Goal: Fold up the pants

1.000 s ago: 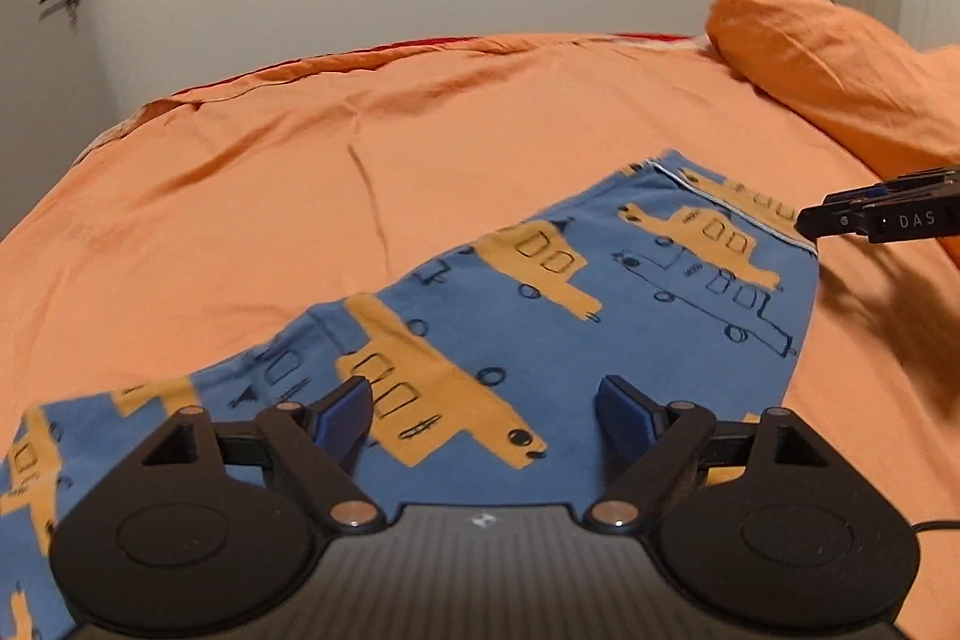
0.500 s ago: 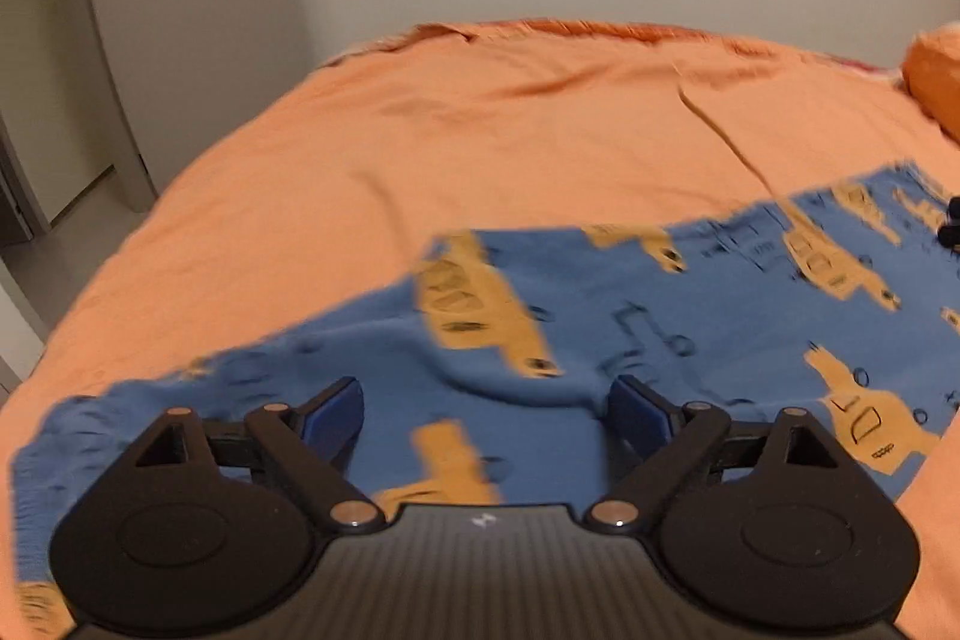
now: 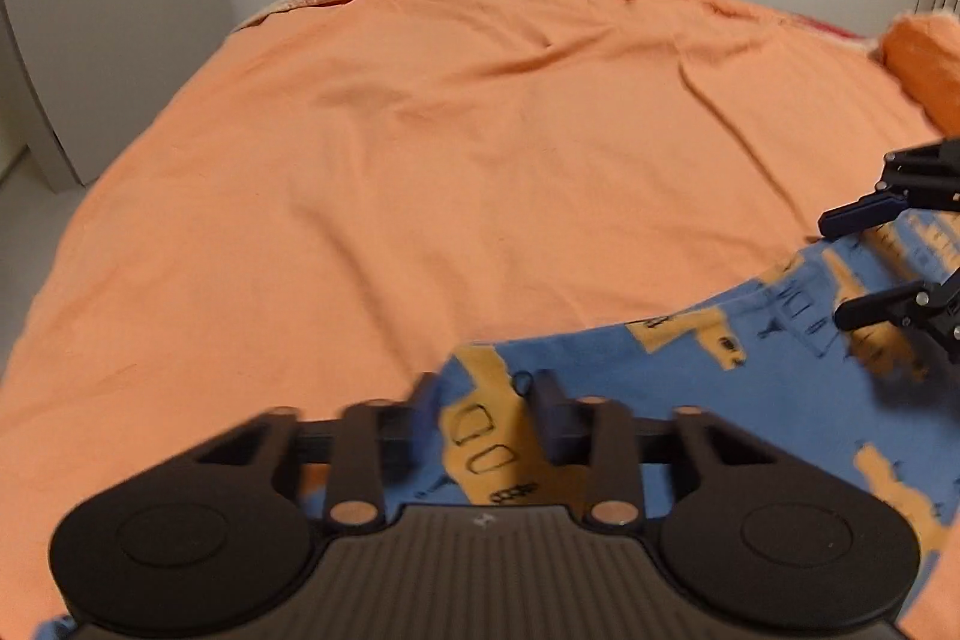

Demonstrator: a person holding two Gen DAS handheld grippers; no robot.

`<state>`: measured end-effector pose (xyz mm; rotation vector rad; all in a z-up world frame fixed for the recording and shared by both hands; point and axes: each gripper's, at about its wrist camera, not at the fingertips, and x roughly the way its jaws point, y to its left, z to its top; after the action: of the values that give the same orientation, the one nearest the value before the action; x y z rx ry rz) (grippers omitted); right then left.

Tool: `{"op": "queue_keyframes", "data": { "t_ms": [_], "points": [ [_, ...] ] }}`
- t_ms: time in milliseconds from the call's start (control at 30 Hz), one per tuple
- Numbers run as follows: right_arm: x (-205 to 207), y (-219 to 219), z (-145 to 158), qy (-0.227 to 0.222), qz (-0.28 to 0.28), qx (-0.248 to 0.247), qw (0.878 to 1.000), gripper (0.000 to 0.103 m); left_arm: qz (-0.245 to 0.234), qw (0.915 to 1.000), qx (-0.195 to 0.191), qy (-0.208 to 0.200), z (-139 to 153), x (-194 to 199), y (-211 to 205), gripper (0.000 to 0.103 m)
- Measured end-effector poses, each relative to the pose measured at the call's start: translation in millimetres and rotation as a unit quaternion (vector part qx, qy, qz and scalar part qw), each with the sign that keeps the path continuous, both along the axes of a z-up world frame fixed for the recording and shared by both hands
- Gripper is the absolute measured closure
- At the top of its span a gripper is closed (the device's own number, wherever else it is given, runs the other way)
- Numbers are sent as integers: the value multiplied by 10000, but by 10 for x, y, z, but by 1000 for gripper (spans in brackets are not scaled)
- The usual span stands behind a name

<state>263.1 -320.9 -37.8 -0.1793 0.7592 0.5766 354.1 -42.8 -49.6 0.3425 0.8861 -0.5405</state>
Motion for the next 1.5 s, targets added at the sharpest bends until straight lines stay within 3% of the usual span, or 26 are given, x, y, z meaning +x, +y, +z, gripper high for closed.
{"op": "queue_keyframes", "data": {
  "t_ms": [33, 100, 200, 267, 300, 333, 367, 400, 433, 567, 633, 700, 733, 767, 833, 900, 933, 1000, 1067, 1167, 1200, 1267, 1333, 1367, 1433, 1500],
  "points": [
    [27, 71, -27, 16, 101, -193, 9998, 45, 40, 9999, 76, -132, 15, -7, -19, 94],
    [66, 168, -64, 3, 181, -540, 9984, 92, 243, 9993, -37, -297, 86, -43, -19, 95],
    [64, 162, -40, -157, -84, -638, 9978, 97, 319, 9974, 173, -628, 39, -113, -78, 96],
    [49, 130, -123, -163, -212, -712, 9971, 96, 208, 9961, 443, -730, -87, -144, -143, 94],
    [23, 119, -154, -181, -252, -717, 9969, 95, 212, 9954, 472, -808, -91, -166, -147, 87],
    [-7, 123, -161, -247, -291, -741, 9965, 93, 274, 9950, 418, -870, -42, -199, -121, 76],
    [-38, 136, -143, -343, -393, -795, 9955, 82, 373, 9943, 299, -955, 32, -247, -60, 69],
    [-82, 136, -108, -456, -546, -826, 9940, 73, 474, 9930, 159, -1072, 122, -314, 34, 51],
    [-141, 138, -58, -566, -666, -807, 9929, 73, 537, 9911, -10, -1215, 215, -405, 162, 41],
    [-481, 369, 150, -1011, -353, -647, 9921, 67, 816, 9846, -199, -1536, 406, -818, 698, 38],
    [-651, 565, 166, -1054, 45, -460, 9934, 61, 985, 9831, 128, -1536, 316, -946, 868, 38],
    [-785, 840, 100, -1003, 478, -417, 9929, 58, 1301, 9779, 790, -1433, 97, -1017, 1027, 40],
    [-851, 952, 45, -976, 692, -523, 9914, 57, 1459, 9732, 1112, -1390, -9, -1051, 1128, 41],
    [-911, 1044, -29, -987, 839, -760, 9887, 55, 1485, 9715, 1152, -1443, -59, -1115, 1234, 40],
    [-1031, 1051, -190, -1163, 855, -1189, 9824, 52, 1516, 9728, 962, -1467, 6, -1261, 1422, 37],
    [-1040, 841, -198, -1125, 461, -1086, 9866, 36, 1676, 9713, 710, -1528, 181, -1400, 1578, 23],
    [-1010, 713, -161, -982, 200, -975, 9902, 34, 1758, 9694, 579, -1610, 275, -1471, 1662, 15],
    [-1000, 534, -67, -821, -145, -795, 9933, 34, 2015, 9648, 263, -1670, 418, -1564, 1833, 12],
    [-1069, 468, 3, -944, -233, -765, 9923, 34, 2381, 9612, -17, -1391, 449, -1537, 2007, 13],
    [-1138, 522, -3, -960, -113, -833, 9918, 32, 2748, 9564, -596, -791, 385, -1496, 2249, 36],
    [-1130, 552, -43, -895, -56, -909, 9918, 31, 2861, 9522, -868, -625, 375, -1521, 2323, 42],
    [-1123, 608, -151, -813, -39, -1039, 9913, 29, 3090, 9396, -1439, -297, 343, -1566, 2425, 43],
    [-1084, 554, -187, -709, -286, -800, 9939, 23, 3288, 9274, -1782, -8, 302, -1557, 2439, 69],
    [-1054, 506, -188, -552, -426, -624, 9956, 22, 3381, 9221, -1880, 42, 280, -1560, 2419, 76],
    [-1020, 486, -209, -404, -543, -463, 9966, 22, 3542, 9188, -1733, -189, 316, -1606, 2299, 80],
    [-1046, 525, -209, -481, -509, -587, 9958, 22, 3467, 9255, -1275, -834, 404, -1705, 2032, 81]
  ]
}}
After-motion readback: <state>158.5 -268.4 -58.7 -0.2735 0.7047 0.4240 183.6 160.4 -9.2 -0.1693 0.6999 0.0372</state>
